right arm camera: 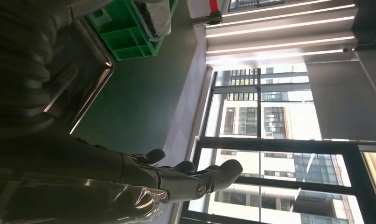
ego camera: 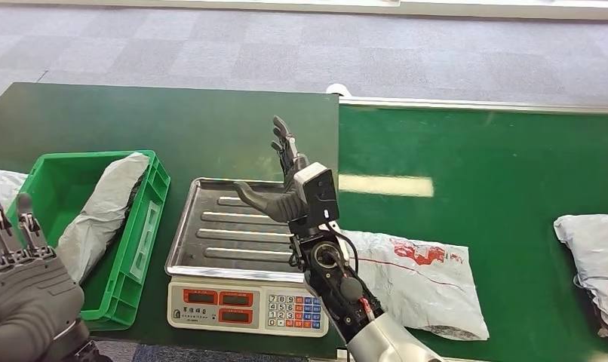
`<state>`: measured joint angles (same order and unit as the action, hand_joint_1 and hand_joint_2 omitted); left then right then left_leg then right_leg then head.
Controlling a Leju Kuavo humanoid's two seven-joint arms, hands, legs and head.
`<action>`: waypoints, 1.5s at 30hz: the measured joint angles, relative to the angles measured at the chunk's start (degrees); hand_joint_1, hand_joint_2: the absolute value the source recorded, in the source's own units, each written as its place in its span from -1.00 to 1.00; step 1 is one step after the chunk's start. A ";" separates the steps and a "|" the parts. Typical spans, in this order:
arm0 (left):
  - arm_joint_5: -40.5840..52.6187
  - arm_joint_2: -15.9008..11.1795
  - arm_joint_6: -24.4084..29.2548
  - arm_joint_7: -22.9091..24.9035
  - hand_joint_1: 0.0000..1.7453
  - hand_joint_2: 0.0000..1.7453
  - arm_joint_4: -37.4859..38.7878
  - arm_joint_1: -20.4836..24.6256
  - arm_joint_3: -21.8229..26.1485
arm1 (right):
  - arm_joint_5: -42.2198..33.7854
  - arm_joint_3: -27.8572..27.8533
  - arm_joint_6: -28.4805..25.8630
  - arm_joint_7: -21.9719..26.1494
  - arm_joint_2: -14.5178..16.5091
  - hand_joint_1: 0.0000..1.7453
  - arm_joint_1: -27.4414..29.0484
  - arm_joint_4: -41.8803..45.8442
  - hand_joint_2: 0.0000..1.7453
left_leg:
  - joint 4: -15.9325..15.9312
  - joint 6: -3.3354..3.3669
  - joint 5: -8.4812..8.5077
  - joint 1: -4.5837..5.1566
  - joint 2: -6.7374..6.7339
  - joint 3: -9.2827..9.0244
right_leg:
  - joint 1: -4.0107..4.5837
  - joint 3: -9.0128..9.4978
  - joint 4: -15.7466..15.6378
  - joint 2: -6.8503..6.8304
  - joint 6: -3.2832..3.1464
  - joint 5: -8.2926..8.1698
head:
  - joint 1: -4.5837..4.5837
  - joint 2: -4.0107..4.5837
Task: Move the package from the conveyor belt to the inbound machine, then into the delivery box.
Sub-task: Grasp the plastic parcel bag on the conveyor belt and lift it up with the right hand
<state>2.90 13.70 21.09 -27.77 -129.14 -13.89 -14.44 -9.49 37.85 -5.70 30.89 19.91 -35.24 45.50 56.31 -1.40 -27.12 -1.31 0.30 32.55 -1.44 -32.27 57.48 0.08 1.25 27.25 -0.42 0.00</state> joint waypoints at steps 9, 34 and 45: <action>-3.80 -2.75 2.40 -2.99 -1.00 -1.00 -0.26 -0.26 -3.44 | -4.66 6.79 -0.22 0.37 0.00 -1.00 -2.41 -2.16 1.00 | 0.00 0.00 0.00 0.00 0.02 -0.02 | 0.01 0.00 0.00 -0.02 0.00 0.00 | 0.00 0.00; -3.16 -6.70 -3.47 -2.07 -1.00 1.00 12.99 -3.64 0.26 | 1.36 -1.68 -0.63 2.78 -4.49 -1.00 -1.70 -4.55 1.00 | 0.02 0.00 -0.01 0.01 -0.05 -0.06 | -0.02 -0.08 -0.03 0.03 0.01 0.00 | -0.01 0.00; 0.48 -5.18 -29.28 -5.18 -1.00 1.00 36.79 8.30 4.58 | 21.16 -26.85 0.69 -3.74 -8.91 -1.00 27.28 27.93 1.00 | 0.03 0.03 -0.07 0.02 0.16 0.01 | -0.03 0.05 -0.11 -0.14 0.09 0.04 | -0.01 0.00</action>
<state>3.38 8.51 -8.19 -32.96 -92.35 -5.59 -9.86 11.68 11.00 -5.01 27.15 11.00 -7.95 73.42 56.33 -1.37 -27.19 -1.28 0.47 32.56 -1.47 -32.22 57.37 -0.06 1.34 27.29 -0.42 0.00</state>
